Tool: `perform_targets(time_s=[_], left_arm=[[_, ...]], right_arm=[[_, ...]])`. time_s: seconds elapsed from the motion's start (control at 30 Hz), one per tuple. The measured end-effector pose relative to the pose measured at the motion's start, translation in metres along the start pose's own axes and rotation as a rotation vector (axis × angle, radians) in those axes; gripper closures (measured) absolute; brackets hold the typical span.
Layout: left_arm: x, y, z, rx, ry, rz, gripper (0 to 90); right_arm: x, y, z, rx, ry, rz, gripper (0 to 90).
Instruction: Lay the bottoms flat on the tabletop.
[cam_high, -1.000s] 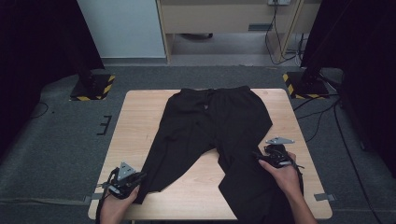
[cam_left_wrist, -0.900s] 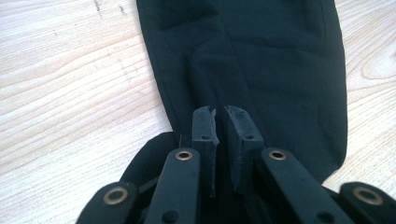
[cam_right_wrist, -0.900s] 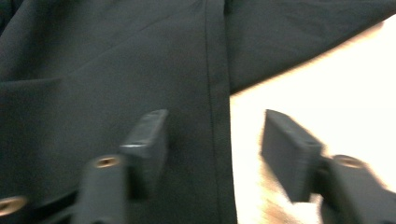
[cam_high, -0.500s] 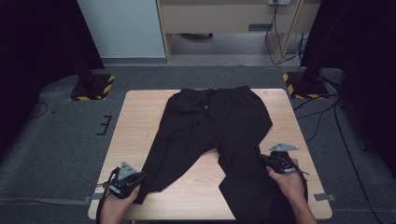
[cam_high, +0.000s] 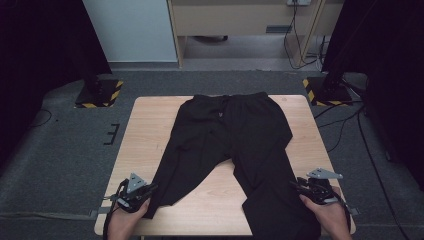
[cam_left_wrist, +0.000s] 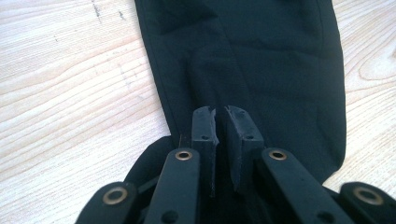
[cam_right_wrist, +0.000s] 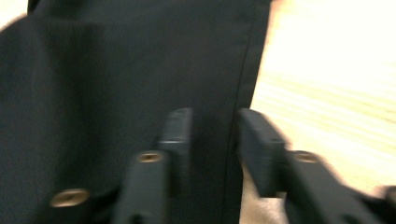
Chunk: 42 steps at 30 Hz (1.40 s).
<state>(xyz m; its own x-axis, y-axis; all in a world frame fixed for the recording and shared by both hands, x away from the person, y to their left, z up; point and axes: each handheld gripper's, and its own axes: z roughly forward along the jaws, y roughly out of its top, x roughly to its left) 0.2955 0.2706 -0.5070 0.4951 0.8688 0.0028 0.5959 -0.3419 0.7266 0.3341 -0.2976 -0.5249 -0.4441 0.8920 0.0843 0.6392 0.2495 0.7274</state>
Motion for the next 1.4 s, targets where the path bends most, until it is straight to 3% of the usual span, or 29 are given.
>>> perform_targets(time_s=[0.17,0.3,0.37,0.47,0.53,0.6,0.7,0.83,1.03,1.07,1.13,1.27,1.33,1.4], left_arm=[[0.000,0.000,0.000,-0.001,-0.001,0.003,80.9],[0.002,-0.001,-0.001,-0.003,0.001,-0.004,80.2],[0.002,-0.001,-0.002,-0.009,0.002,-0.006,80.1],[0.002,0.000,-0.002,-0.010,0.000,-0.006,80.5],[0.002,0.000,-0.001,-0.006,0.001,-0.003,80.6],[0.001,0.000,-0.001,-0.006,0.000,-0.002,80.6],[0.001,0.000,-0.002,-0.007,0.000,-0.002,81.0],[0.002,0.000,-0.003,-0.010,-0.001,-0.004,81.9],[0.003,0.001,-0.004,-0.016,-0.008,-0.001,82.8],[0.003,0.001,-0.005,-0.025,-0.008,-0.006,82.7],[0.004,0.002,-0.009,-0.044,0.000,-0.010,82.3],[0.005,-0.003,-0.025,-0.069,0.030,-0.003,77.2],[0.003,-0.007,-0.031,-0.061,0.019,0.004,69.8],[-0.004,-0.016,-0.037,-0.041,0.015,0.046,61.6]], right_arm=[[-0.001,0.017,0.017,-0.007,-0.020,-0.013,31.0],[-0.001,0.028,0.036,0.003,-0.018,0.003,21.3],[0.000,0.028,0.041,-0.005,-0.024,0.012,30.5],[0.002,0.028,0.041,-0.009,-0.067,-0.020,58.3],[0.003,0.027,0.039,-0.013,-0.035,-0.025,64.3],[0.006,0.023,0.037,-0.026,-0.015,-0.065,71.9],[0.007,0.020,0.035,-0.031,0.019,-0.064,85.9],[0.004,0.016,0.025,0.001,0.020,-0.040,88.7],[-0.005,0.000,0.003,0.021,-0.024,-0.007,88.6],[-0.007,-0.008,-0.005,0.012,-0.028,0.024,86.5],[-0.007,-0.012,-0.010,-0.007,-0.035,0.042,74.3],[0.003,-0.001,-0.020,-0.076,-0.060,0.054,54.3],[0.012,0.005,-0.023,-0.111,-0.061,0.046,49.4],[0.020,0.006,-0.022,-0.128,-0.055,0.031,47.2]])
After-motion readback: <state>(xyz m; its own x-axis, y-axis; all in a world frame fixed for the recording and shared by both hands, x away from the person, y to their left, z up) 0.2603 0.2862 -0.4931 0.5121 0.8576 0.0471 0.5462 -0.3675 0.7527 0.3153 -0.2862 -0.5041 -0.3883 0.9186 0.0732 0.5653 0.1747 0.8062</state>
